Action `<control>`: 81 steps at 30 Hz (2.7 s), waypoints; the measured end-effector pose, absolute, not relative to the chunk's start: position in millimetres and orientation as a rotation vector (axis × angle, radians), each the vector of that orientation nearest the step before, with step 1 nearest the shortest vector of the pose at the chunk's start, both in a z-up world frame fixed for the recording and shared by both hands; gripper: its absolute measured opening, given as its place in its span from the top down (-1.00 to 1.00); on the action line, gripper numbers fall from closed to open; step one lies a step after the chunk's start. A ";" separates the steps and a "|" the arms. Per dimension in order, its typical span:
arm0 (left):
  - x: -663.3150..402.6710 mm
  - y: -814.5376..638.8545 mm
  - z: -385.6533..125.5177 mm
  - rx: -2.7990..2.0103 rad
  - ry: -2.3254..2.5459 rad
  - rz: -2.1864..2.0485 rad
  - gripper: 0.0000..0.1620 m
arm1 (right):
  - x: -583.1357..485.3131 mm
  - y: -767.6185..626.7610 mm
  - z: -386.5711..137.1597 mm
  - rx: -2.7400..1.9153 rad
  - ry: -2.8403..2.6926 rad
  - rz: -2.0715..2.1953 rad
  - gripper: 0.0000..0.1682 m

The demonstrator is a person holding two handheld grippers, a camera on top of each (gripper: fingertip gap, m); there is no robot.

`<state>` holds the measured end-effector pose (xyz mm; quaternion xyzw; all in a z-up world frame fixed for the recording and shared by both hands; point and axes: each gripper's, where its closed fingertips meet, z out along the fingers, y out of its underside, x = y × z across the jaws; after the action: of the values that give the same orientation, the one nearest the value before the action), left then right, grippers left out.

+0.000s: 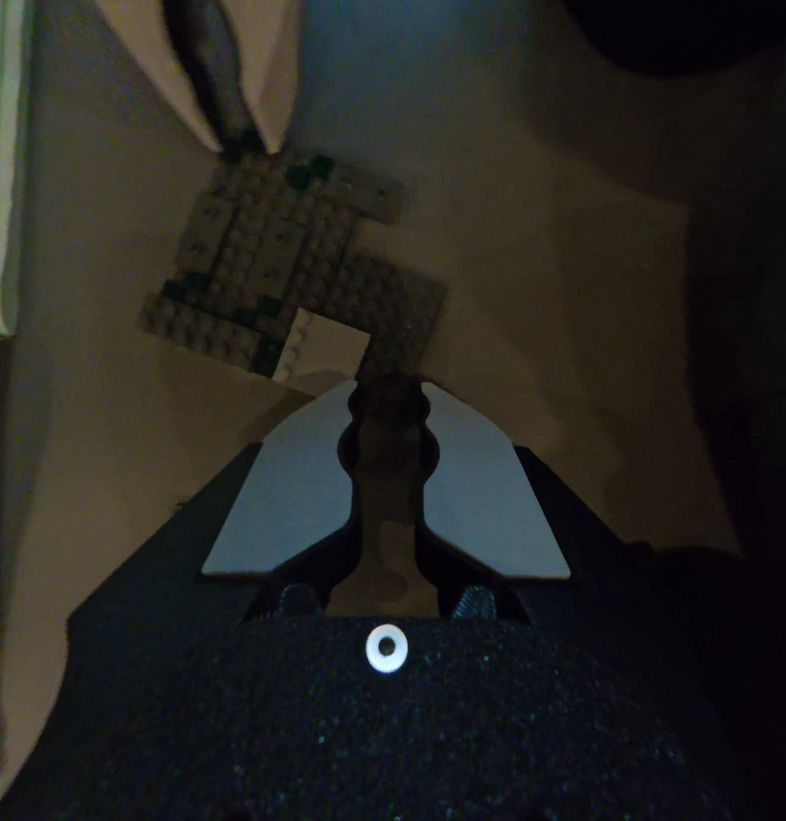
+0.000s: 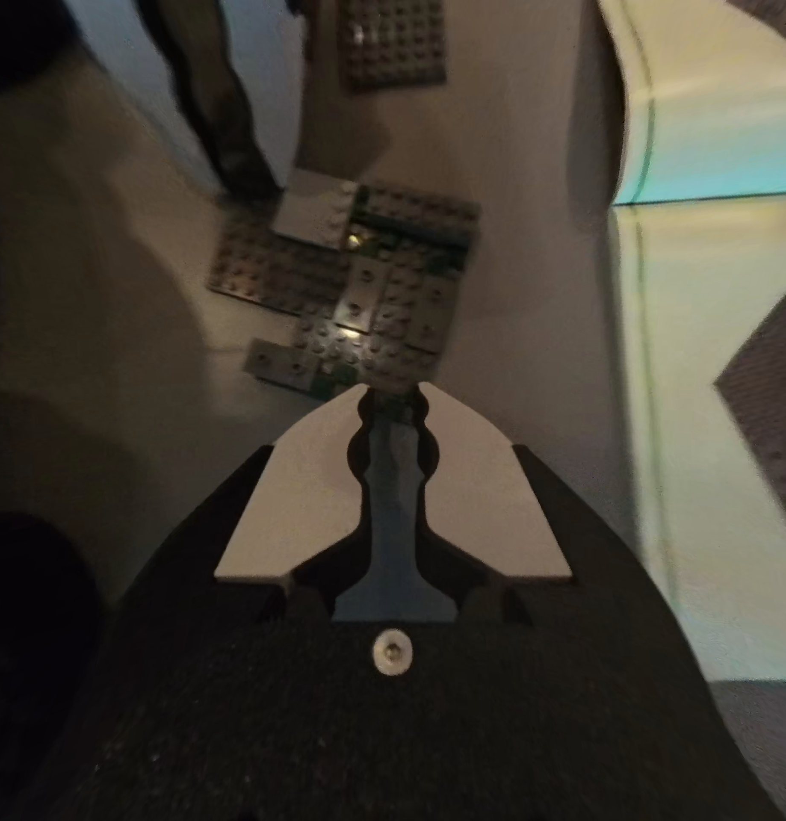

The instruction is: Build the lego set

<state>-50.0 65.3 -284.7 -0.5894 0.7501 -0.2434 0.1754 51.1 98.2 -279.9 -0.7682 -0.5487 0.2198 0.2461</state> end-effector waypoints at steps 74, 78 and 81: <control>-93.4 119.3 -272.7 -1.879 2.019 -0.592 0.40 | 93.4 61.4 -237.6 -2.126 -1.057 0.579 0.62; -75.8 94.4 -277.4 -2.027 1.916 -0.517 0.40 | 81.3 64.4 -241.4 -2.096 -1.134 0.515 0.62; -80.8 98.7 -284.8 -2.130 1.816 -0.385 0.40 | 77.5 69.7 -247.3 -2.093 -1.183 0.449 0.62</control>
<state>-80.8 98.7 -284.8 -0.7445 0.6347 -0.1346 0.1575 77.5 69.7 -247.3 -0.8046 -0.4547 0.1727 0.3408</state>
